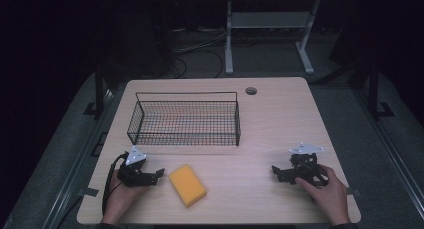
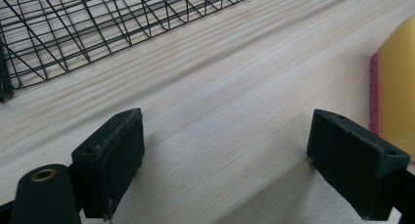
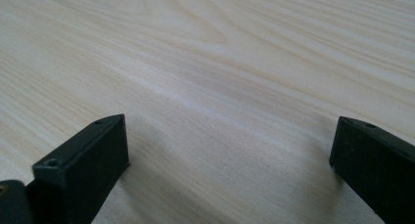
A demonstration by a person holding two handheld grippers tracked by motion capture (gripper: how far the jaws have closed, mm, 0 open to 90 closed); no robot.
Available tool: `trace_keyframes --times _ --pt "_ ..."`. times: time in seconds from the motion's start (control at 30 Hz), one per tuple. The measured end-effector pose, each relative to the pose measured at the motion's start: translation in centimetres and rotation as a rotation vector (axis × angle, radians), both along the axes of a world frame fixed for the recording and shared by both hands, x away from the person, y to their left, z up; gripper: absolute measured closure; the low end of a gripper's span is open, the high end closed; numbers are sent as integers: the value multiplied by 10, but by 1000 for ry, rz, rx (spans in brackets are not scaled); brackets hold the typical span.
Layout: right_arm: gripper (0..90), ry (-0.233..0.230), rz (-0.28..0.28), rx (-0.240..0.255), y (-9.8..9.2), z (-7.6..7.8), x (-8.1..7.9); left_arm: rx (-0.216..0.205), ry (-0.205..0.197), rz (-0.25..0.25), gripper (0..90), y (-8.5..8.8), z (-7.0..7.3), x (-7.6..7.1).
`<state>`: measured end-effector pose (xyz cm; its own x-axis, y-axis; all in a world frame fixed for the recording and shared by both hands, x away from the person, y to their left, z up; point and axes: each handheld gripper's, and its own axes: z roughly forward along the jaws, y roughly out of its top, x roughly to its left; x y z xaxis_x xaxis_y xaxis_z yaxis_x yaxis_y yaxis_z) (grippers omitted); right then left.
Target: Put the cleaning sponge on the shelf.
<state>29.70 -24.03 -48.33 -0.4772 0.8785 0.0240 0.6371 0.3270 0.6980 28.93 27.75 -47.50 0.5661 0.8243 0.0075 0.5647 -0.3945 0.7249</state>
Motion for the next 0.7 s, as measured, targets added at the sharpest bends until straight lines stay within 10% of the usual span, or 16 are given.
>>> trace_keyframes --times 0.7 --pt "0 4 -3 2 2 0 2 1 9 11 163 6 5 -4"
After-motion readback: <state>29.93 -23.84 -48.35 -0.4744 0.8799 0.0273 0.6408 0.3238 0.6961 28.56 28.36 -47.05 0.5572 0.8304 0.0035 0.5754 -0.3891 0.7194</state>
